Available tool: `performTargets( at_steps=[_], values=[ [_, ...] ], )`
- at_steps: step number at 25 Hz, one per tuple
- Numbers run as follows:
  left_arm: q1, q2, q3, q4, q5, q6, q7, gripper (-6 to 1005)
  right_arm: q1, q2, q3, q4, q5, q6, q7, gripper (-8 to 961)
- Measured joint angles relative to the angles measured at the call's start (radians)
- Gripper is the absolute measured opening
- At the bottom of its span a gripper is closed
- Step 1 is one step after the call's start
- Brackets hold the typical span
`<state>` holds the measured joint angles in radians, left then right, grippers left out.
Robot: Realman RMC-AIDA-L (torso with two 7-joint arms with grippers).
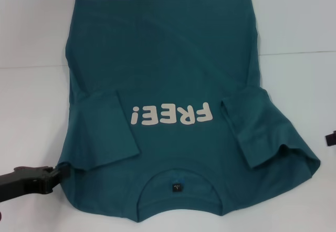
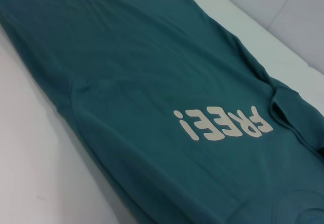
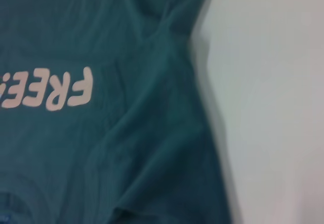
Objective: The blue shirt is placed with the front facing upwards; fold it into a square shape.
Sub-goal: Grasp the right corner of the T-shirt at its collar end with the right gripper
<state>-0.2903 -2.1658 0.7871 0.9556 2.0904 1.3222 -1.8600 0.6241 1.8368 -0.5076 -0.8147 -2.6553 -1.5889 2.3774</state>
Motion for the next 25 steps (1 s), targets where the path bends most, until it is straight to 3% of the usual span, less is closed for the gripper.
performTargets(
  at_steps=[9, 25],
  values=[
    [-0.003, 0.000, 0.000, -0.010, -0.002, -0.008, 0.017, 27, 0.003, 0.042, 0.002, 0.033, 0.001, 0.055, -0.008, 936],
    [-0.009, -0.002, 0.000, -0.015, -0.004, -0.011, 0.029, 27, 0.027, 0.051, -0.009, 0.148, 0.005, 0.171, -0.009, 928]
  ],
)
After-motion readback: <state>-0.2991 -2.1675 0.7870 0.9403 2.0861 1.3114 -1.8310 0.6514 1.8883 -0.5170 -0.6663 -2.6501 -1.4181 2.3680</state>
